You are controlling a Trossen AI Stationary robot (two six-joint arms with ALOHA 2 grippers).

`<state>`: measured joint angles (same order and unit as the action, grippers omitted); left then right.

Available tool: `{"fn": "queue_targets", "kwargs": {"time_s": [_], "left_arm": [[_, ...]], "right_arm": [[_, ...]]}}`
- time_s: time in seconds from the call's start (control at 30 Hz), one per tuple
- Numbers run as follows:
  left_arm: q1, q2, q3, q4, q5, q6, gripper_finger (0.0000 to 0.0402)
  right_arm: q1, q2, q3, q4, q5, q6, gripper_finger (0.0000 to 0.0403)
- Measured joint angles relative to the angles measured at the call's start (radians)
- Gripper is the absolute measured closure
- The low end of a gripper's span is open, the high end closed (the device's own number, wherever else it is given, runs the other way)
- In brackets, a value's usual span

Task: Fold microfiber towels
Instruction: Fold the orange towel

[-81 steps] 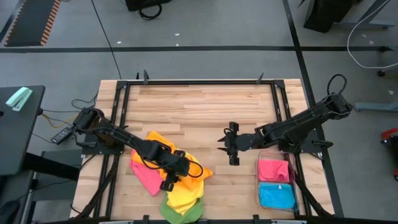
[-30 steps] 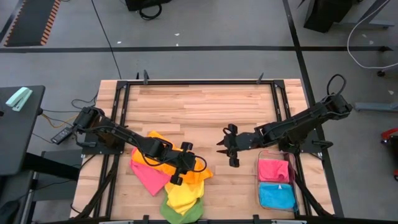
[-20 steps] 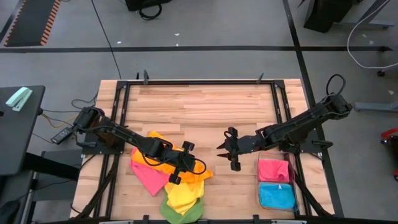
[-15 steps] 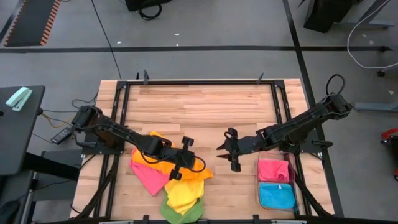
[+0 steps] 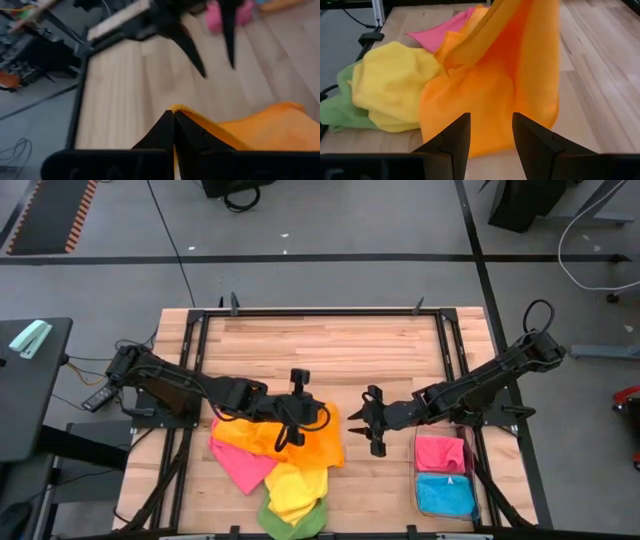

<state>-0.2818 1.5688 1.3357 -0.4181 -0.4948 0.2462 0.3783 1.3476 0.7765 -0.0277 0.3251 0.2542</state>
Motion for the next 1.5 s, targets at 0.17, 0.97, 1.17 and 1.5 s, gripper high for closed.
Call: {"fn": "queue_targets", "kwargs": {"time_s": [0.17,0.97,1.17,1.5], "left_arm": [[0.012,0.0,0.032,-0.002,-0.003,0.058,0.0382],[0.169,0.065,0.081,0.019,0.199,0.069,0.0371],[0.258,0.157,0.063,0.101,0.247,0.189,0.0391],[0.403,0.246,0.063,0.227,0.336,0.39,0.0371]], "right_arm": [[0.011,0.0,0.0,0.001,-0.001,-0.025,0.0249],[0.011,0.0,-0.001,-0.004,0.04,-0.017,0.0249],[0.011,0.0,-0.001,-0.014,0.04,-0.017,0.0249],[0.01,0.0,-0.001,-0.032,0.04,-0.014,0.0249]]}}
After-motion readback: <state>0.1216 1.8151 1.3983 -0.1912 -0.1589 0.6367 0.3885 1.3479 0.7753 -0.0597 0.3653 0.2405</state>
